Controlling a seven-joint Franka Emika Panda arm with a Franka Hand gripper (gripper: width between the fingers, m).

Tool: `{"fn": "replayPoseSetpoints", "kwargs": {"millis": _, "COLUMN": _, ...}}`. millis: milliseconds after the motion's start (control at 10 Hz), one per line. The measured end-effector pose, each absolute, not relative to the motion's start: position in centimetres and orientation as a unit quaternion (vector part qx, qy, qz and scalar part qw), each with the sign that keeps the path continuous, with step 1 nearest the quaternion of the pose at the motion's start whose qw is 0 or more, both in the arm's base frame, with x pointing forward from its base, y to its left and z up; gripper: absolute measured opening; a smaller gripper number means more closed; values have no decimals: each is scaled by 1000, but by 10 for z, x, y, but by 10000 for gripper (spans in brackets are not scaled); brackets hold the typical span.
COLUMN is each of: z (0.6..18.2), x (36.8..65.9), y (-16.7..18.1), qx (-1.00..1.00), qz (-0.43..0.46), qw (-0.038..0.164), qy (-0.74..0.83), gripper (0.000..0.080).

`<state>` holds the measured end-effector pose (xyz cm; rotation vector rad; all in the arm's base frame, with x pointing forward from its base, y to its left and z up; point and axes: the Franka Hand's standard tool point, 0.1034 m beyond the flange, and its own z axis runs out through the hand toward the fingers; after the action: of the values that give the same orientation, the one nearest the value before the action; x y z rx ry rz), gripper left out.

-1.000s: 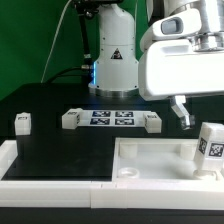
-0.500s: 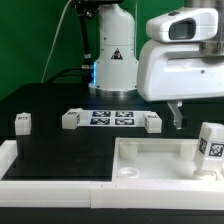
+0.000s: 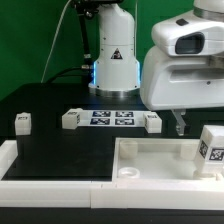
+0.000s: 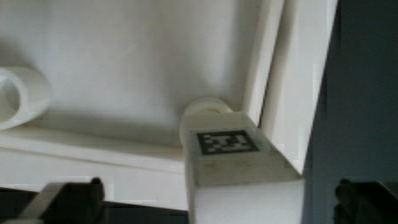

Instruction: Assemble one leg

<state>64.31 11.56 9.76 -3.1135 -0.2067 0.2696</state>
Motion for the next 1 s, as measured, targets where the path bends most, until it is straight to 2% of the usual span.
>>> {"fn": "replayPoseSetpoints", "kwargs": {"millis": 400, "z": 95, "x": 644, "y": 114, "qx": -994, "qz": 83, "qw": 5, "qy": -68, "gripper": 649}}
{"fn": "replayPoseSetpoints", "kwargs": {"millis": 600, "z": 93, "x": 644, "y": 112, "qx": -994, "qz": 85, "qw": 6, "qy": -75, "gripper": 622}}
{"fn": "replayPoseSetpoints", "kwargs": {"millis": 800, "z": 93, "x": 644, "y": 112, "qx": -994, "qz": 85, "qw": 6, "qy": -74, "gripper": 287}}
{"fn": "replayPoseSetpoints", "kwargs": {"millis": 1000, "z": 93, "x": 644, "y": 112, "qx": -994, "qz": 85, "qw": 5, "qy": -65, "gripper": 291}}
